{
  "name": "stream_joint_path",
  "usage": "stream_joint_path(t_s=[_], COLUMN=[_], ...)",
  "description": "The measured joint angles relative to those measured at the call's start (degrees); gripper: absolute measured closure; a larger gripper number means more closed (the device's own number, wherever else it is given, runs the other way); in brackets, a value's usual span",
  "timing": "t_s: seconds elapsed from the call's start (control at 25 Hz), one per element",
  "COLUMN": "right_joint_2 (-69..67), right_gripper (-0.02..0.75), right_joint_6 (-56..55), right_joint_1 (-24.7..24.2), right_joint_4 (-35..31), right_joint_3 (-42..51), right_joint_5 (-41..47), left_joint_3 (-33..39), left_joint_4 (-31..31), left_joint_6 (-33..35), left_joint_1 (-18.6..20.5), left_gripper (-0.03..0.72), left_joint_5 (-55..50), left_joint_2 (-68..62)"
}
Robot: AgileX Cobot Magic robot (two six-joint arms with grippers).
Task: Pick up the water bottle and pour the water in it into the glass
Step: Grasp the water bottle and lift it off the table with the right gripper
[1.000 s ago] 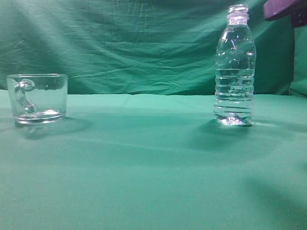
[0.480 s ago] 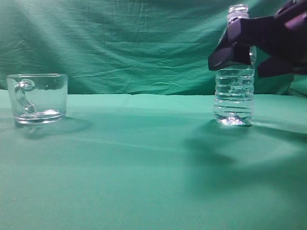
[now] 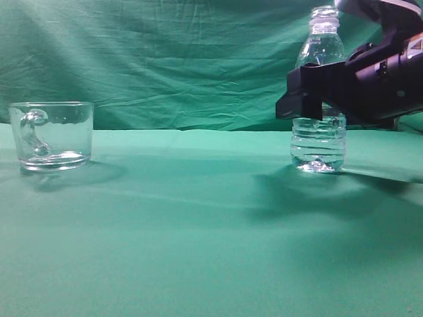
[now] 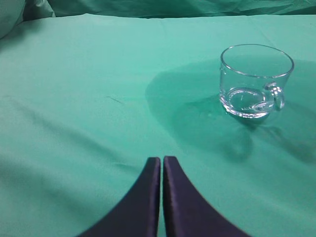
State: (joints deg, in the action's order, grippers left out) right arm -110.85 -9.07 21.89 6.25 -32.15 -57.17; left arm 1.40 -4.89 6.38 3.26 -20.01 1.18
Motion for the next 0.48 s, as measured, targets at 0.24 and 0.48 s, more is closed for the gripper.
stream_joint_path(t_s=[0.24,0.48], right_joint_2=[-2.0,-1.9], right_gripper=[0.241,0.379], right_joint_6=[1.2,4.4], right_joint_1=[0.0,0.0], right_joint_4=[-0.4,-0.3], right_joint_3=[-0.2,-0.2], right_joint_5=[-1.4,-1.0], left_joint_3=[0.0,0.0], left_joint_4=[0.0,0.0], left_joint_6=[0.0,0.0], left_joint_1=[0.0,0.0], left_gripper=[0.688,0.688], left_joint_5=[0.0,0.0], left_joint_2=[0.0,0.0])
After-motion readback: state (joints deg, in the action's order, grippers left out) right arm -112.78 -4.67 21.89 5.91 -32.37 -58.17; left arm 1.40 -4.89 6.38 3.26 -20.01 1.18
